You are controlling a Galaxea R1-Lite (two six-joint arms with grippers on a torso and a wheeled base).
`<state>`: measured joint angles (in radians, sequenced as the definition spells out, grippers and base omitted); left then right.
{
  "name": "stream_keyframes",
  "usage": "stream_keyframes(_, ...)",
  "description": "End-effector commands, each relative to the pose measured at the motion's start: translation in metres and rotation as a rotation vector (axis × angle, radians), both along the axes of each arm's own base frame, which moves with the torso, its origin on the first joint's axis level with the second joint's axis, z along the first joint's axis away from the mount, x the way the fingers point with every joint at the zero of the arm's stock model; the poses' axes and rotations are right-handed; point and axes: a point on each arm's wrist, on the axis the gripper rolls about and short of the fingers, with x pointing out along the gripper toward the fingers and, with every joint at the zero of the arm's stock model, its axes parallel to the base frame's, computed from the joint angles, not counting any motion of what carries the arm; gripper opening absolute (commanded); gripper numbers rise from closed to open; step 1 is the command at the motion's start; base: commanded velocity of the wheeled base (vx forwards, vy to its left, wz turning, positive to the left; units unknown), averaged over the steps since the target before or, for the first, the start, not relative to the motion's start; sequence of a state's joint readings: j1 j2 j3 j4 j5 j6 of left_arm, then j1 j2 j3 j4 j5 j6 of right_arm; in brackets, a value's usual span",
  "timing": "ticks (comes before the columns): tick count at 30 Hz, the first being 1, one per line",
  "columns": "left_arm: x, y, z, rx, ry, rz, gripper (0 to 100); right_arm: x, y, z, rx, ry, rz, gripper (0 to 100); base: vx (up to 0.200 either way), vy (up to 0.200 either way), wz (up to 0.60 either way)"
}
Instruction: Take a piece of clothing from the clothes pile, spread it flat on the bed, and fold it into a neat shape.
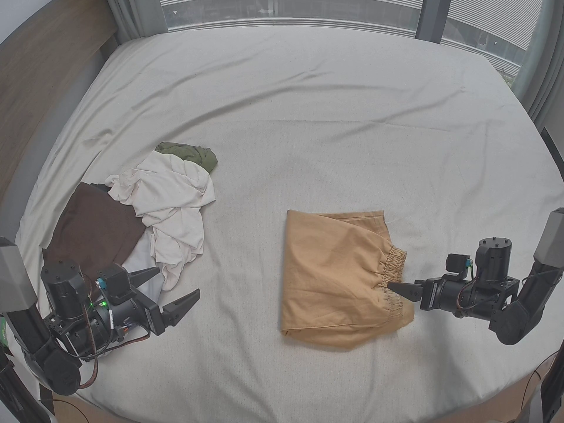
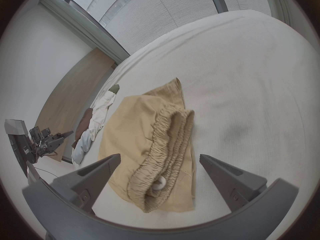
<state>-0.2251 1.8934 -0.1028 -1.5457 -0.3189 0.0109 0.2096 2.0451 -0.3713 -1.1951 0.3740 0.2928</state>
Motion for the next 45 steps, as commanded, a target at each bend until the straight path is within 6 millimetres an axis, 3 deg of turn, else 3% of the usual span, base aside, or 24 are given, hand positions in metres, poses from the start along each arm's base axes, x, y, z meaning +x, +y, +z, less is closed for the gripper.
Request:
stream_keyframes(1, -0.001, 0.0, 0.0, 0.001, 0.004, 0.0, 100, 0.005, 0.001, -0.02, -0.01, 0.06, -0.001, 100, 0.0, 0.0, 0.0)
stream_keyframes(9, -0.002, 0.0, -0.001, 0.001, 0.007, 0.0, 100, 0.011, 0.006, -0.034, -0.002, 0.091, 0.012, 100, 0.0, 0.0, 0.0)
stream_keyframes(18, -0.002, 0.001, 0.0, 0.001, 0.005, 0.0, 100, 0.012, 0.028, -0.039, 0.124, 0.055, 0.041, 100, 0.0, 0.0, 0.0)
stream_keyframes(27, -0.003, 0.001, 0.0, 0.0, 0.002, 0.001, 100, 0.011, 0.037, -0.039, 0.178, 0.076, 0.049, 100, 0.0, 0.0, 0.0)
stream_keyframes(28, -0.003, 0.001, 0.0, 0.0, 0.002, 0.001, 100, 0.01, 0.037, -0.039, 0.178, 0.076, 0.05, 0, 0.0, 0.0, 0.0)
stream_keyframes(34, -0.002, 0.001, 0.001, -0.004, -0.001, 0.003, 100, 0.008, 0.039, -0.034, 0.208, 0.079, 0.068, 0, 0.0, 0.0, 0.0)
stream_keyframes(39, -0.003, 0.002, 0.001, -0.004, 0.005, 0.004, 100, -0.007, 0.058, -0.005, 0.262, 0.032, 0.135, 0, 0.0, 0.0, 0.0)
stream_keyframes(45, -0.005, 0.002, 0.0, -0.002, 0.007, 0.005, 100, -0.01, 0.062, 0.016, 0.292, -0.036, 0.161, 0, 0.0, 0.0, 0.0)
